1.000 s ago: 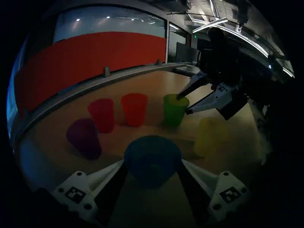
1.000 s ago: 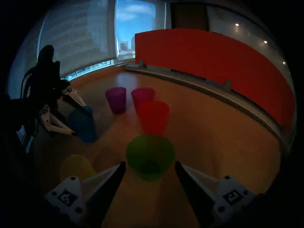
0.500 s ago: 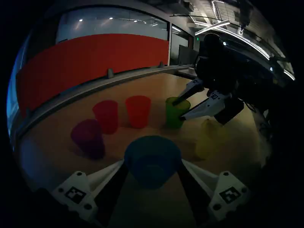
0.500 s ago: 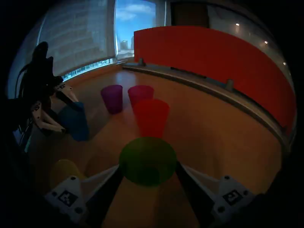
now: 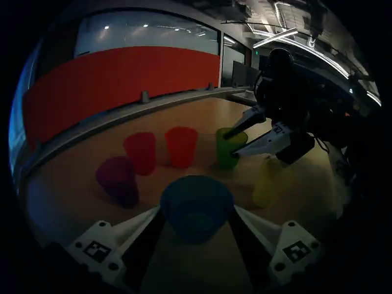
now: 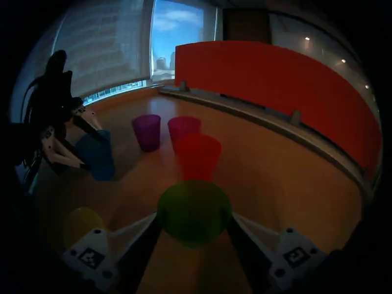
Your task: Pour water
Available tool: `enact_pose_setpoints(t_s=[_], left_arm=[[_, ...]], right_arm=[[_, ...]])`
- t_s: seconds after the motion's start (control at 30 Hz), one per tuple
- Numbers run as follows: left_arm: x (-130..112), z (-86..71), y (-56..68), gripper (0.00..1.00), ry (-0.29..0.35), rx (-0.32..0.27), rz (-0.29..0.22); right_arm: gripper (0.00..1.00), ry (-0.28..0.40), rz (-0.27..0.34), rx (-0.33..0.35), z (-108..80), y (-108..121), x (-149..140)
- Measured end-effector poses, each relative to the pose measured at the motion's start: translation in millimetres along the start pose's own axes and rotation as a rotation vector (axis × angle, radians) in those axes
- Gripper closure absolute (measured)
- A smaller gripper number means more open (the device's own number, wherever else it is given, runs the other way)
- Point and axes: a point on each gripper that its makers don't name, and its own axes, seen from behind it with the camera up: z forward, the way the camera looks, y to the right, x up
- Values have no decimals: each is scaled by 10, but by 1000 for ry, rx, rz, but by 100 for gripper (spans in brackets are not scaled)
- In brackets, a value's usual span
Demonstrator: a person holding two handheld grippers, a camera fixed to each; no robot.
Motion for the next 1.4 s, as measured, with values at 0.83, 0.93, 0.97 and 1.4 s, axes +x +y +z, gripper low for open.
enact_pose_setpoints(t_s=[0.83,0.93,0.97,1.4], left_arm=[[758,-492,-132,15,232,85,-26],[852,-555,-163,15,263,97,-32],[885,-578,-175,15,273,101,-33],[1292,-823,-245,15,407,137,-24]], right_arm=[[11,207,-9,-29,-755,-99,840],[11,227,-11,-25,-812,-131,908],[11,234,-12,-23,-827,-143,928],[11,281,-13,-7,-913,-221,1075]])
